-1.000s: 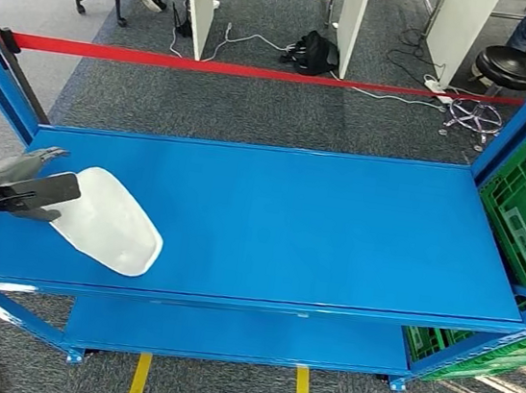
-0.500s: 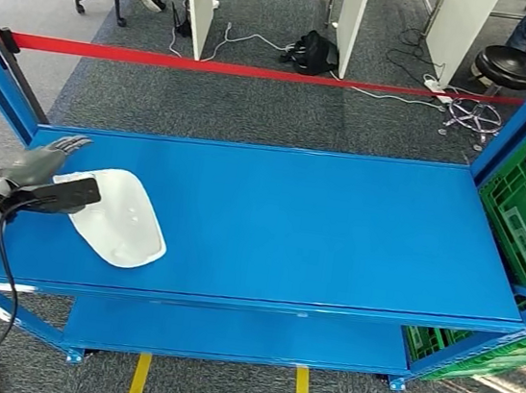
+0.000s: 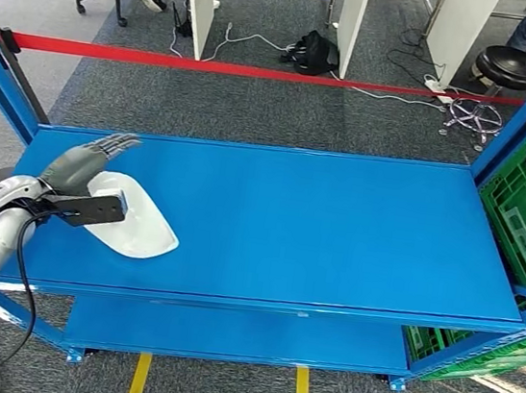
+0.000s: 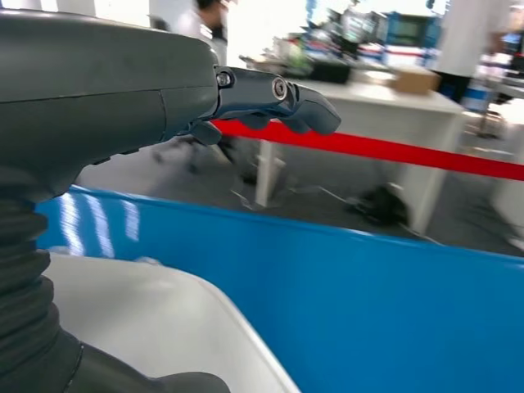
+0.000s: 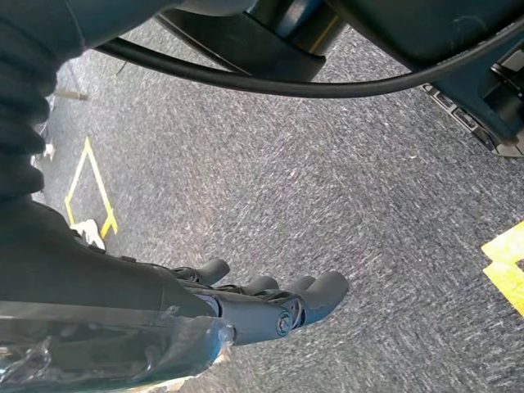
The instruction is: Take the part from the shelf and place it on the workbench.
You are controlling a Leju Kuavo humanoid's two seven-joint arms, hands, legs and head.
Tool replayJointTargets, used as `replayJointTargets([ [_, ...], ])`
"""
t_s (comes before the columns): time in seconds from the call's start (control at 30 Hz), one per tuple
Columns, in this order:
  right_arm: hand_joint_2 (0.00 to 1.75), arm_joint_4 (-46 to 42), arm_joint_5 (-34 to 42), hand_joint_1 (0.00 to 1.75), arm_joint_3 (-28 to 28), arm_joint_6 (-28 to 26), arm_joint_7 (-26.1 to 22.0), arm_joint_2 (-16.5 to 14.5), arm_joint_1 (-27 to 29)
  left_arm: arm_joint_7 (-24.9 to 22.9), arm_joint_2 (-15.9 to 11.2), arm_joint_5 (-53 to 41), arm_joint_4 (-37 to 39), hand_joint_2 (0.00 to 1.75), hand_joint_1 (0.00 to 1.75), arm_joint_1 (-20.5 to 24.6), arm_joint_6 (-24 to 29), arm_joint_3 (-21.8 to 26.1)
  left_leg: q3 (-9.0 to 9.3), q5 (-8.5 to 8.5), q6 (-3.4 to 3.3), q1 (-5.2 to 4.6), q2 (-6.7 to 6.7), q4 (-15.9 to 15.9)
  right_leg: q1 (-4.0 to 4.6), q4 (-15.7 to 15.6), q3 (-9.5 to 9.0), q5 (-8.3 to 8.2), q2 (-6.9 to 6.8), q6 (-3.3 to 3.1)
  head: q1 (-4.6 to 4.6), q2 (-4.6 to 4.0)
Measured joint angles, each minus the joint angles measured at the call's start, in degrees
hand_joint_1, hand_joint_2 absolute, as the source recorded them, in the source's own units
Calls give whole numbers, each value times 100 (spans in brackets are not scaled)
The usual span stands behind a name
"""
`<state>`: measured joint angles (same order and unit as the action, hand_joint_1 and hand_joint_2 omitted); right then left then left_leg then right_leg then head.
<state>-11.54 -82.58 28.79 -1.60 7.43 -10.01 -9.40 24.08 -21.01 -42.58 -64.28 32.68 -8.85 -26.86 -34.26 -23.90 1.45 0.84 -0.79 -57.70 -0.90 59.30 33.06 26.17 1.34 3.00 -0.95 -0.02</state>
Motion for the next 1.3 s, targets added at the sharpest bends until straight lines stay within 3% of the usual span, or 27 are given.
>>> replayJointTargets([
  [0.23,175,0,-29,0,-86,26,-4,0,-15,381,3,679,-318,175,0,-118,-402,-127,-2,0,0,0,0,0,0,0,-1,0,0,0,0,0],
  [0.43,175,0,-104,0,-159,143,118,19,14,744,-12,1695,-503,175,0,-464,-1308,-134,-2,0,0,-1,1,0,-1,-1,0,0,0,0,-1,0],
  [0.7,175,0,-180,0,-258,220,116,39,32,1034,-322,2338,-506,175,0,-912,-2080,-148,-4,1,3,2,2,0,2,0,4,1,-3,-1,-1,0],
  [0.93,175,0,-242,0,-380,280,154,39,11,884,-811,2946,-738,175,0,-1191,-2846,-139,-4,3,5,5,2,1,4,0,6,1,-3,-1,1,0],
  [1.13,175,0,-239,0,-434,300,188,39,4,686,-1215,2805,-915,175,0,-1179,-2719,-172,-4,5,9,8,2,1,8,0,10,0,-4,-3,0,0],
  [1.3,175,0,-200,0,-435,281,158,39,5,298,-1648,2569,-1027,175,0,-820,-2620,-374,-6,11,16,13,2,1,13,1,15,-6,-3,-12,1,0],
])
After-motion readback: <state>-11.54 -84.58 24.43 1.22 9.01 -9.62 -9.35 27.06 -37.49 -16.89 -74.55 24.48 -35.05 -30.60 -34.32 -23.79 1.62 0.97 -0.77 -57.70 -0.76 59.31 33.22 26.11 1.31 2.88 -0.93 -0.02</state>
